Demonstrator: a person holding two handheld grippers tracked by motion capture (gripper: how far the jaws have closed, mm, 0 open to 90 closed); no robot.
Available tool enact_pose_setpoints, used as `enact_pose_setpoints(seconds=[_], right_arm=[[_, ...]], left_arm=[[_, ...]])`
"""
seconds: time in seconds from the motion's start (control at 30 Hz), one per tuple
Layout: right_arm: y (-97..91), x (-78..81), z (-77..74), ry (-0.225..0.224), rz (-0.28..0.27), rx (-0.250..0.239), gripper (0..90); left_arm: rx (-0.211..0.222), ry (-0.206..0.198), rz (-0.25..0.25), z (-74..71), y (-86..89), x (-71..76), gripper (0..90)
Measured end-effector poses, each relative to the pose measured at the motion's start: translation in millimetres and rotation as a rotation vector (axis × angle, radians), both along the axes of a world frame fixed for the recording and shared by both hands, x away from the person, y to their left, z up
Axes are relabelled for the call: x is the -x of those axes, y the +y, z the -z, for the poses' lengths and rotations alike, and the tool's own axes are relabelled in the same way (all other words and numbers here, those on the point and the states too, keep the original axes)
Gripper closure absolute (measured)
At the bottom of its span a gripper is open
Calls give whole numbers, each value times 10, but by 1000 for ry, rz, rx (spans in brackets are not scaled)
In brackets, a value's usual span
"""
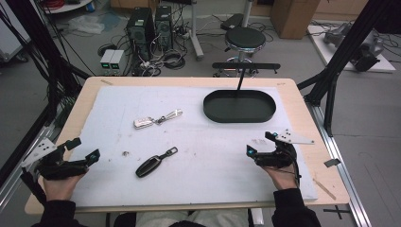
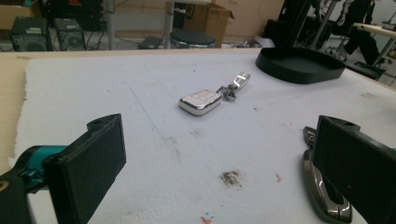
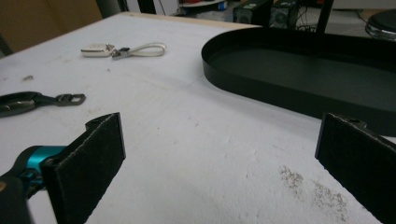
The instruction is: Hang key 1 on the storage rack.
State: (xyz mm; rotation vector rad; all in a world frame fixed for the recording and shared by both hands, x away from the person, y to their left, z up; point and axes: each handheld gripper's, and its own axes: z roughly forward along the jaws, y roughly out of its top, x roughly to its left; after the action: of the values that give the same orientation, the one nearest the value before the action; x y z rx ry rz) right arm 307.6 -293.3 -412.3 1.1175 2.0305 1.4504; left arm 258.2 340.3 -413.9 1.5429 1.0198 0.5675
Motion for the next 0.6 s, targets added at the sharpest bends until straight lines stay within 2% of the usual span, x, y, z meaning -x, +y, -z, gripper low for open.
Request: enact_pose_setpoints(seconds=[0.07, 0.13, 0.33, 0.6], right_arm=[[21, 16, 14, 1, 5, 39, 8], [18, 20, 20, -5, 9, 48, 8], [-7, 9, 37, 13, 9, 29, 8], [14, 20, 38, 18, 15, 43, 8]], left_arm=[[-2, 12, 4, 3, -23, -30, 35], [-3, 15, 9, 2, -44, -55, 35], [-58, 42, 38, 5, -126, -61, 35], [-102, 65, 56, -23, -214, -111, 36]])
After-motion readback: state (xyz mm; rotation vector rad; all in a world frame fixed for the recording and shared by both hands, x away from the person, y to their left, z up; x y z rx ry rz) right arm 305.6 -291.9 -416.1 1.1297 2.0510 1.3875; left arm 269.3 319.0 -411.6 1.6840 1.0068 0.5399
